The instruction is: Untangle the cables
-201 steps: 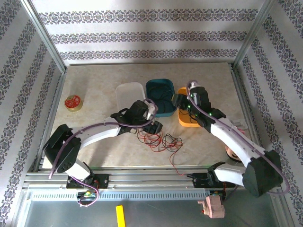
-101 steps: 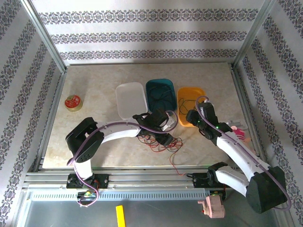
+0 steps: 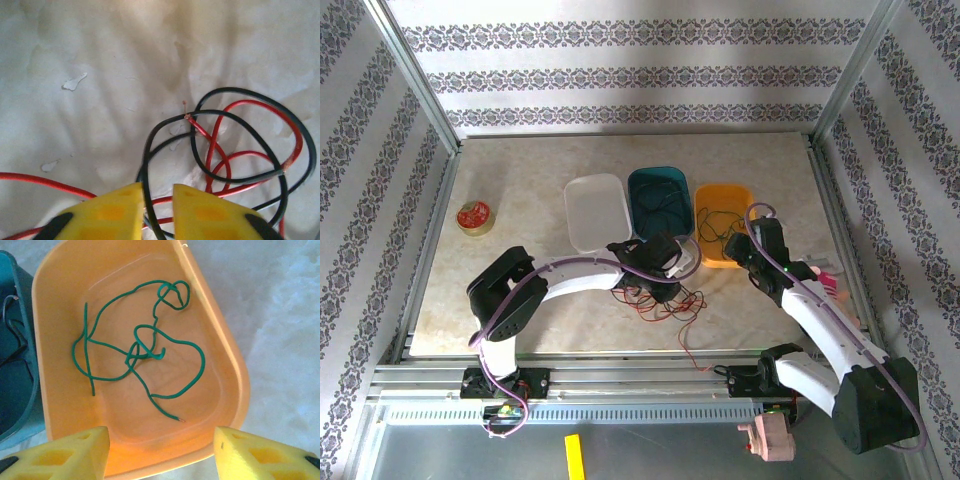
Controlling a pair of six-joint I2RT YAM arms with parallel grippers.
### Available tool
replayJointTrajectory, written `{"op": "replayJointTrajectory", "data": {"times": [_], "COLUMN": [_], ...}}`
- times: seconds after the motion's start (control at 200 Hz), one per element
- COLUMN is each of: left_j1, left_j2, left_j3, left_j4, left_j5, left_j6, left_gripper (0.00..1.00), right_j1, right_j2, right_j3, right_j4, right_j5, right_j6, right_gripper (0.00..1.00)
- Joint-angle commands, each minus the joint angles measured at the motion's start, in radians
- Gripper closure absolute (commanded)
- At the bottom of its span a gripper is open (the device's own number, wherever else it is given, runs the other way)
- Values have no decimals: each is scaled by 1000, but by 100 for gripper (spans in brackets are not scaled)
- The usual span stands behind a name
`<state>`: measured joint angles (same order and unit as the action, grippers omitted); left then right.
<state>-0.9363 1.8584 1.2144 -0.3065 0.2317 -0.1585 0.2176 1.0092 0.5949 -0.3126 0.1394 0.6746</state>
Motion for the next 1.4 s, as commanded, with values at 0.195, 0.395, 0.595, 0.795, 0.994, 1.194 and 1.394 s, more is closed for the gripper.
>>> {"op": "replayJointTrajectory", "data": {"times": [0.195, 0.395, 0.595, 0.795, 0.994, 1.194, 1.394], "left_j1": [-19, -19, -10, 53, 204, 285, 287], "left_j2": [-30, -152, -252, -297, -128, 114, 185], "left_j3": [15, 0, 27, 65, 233, 466, 585], "left_j4": [47, 99, 127, 190, 81, 12, -66], "left_j5": [-98, -136, -275, -241, -240, -275, -385], "left_j6": [-1, 47, 101, 37, -110, -130, -123], "left_gripper": [100, 100, 100, 100, 100, 98, 19], "right_j1": [-83, -116, -120, -120, -120, -105, -13], "right_j2": [-50, -59, -44, -42, -36, -40, -42], "right_j3": [-34, -41, -28, -17, -8, 3, 11], "right_j4": [-31, -42, -40, -35, -29, -16, -18], "right_j5": [-12, -21, -40, -62, -121, -217, -289], "right_j6": [-53, -72, -69, -71, -82, -107, -184], "right_gripper": [42, 42, 42, 42, 42, 43, 43]}}
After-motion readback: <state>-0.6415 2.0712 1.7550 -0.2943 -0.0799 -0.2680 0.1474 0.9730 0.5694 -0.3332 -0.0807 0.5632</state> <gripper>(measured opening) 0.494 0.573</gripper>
